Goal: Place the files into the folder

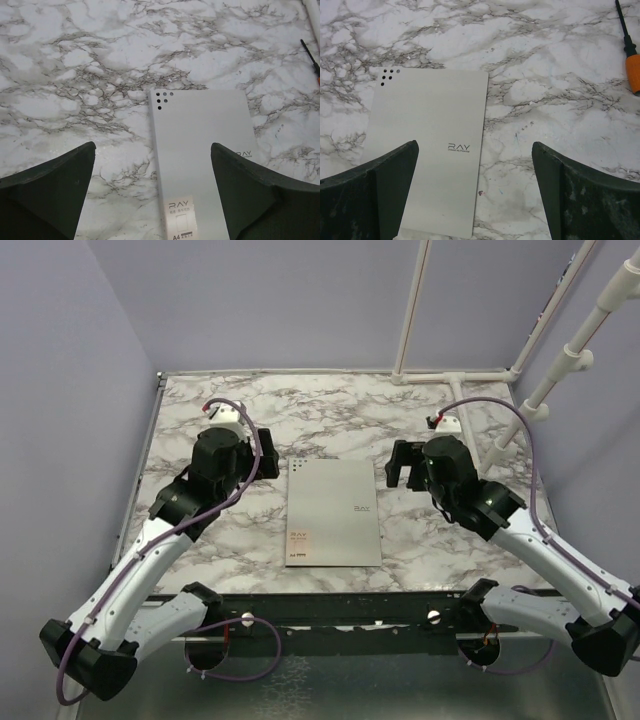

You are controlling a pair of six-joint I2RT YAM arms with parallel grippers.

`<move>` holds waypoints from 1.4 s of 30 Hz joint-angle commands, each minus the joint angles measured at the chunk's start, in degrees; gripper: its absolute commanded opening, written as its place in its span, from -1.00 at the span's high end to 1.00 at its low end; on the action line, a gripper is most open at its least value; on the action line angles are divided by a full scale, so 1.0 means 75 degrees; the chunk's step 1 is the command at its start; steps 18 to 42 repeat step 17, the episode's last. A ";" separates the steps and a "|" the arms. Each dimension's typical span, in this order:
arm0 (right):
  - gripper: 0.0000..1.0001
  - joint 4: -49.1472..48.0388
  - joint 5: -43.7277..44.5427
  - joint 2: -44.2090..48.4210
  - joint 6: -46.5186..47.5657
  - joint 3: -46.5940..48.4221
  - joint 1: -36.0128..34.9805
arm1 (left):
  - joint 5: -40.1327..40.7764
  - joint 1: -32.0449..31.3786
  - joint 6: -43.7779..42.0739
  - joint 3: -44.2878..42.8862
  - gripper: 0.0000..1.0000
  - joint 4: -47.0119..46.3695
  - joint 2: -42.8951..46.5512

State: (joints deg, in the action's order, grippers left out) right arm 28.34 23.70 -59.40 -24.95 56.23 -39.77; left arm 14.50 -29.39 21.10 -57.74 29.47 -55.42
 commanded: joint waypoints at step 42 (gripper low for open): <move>-1.00 -0.0531 -0.0229 0.2063 0.0420 -0.0874 -0.0030 | -0.1130 -0.0031 0.0149 0.0115 -0.98 -0.0918 0.1498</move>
